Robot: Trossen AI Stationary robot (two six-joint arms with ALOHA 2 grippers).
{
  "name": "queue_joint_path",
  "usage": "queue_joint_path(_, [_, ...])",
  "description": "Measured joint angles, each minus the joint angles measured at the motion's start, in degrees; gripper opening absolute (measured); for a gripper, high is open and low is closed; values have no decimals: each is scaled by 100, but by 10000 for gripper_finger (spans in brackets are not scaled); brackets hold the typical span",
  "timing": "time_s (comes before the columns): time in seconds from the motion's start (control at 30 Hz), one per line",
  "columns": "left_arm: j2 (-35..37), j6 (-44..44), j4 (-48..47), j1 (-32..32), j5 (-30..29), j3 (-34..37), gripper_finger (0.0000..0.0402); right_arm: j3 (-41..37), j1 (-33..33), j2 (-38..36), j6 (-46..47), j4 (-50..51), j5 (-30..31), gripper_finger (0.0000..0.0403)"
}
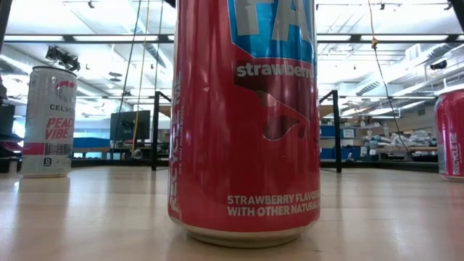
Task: Place canned beverage on shelf
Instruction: Put the top blue soda can on the shelf
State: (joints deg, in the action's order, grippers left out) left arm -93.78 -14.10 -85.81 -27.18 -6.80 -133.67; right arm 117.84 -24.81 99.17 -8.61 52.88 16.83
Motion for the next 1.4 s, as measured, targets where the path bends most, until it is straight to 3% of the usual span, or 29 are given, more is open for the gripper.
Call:
queue_joint_path(0.2, [0, 108, -39, -2, 1, 0, 353, 0, -188, -82, 158, 502, 286, 275])
queue_joint_path(0.4, [0, 104, -52, -2, 1, 0, 353, -5, -348, -80, 408, 866, 255, 199])
queue_joint_path(0.63, [0, 103, -50, -2, -1, 0, 353, -7, -394, -80, 496, 1048, -129, 114])
queue_joint_path(0.87, [0, 104, -48, 0, 0, 0, 353, -9, -396, -80, 742, 1262, -342, 55])
queue_joint_path(1.13, [0, 106, -47, -2, 1, 0, 353, -241, -395, -54, 760, 1329, -499, 8])
queue_joint_path(1.4, [0, 106, -48, 0, 1, 2, 353, -302, -396, -50, 761, 1248, -523, 18])
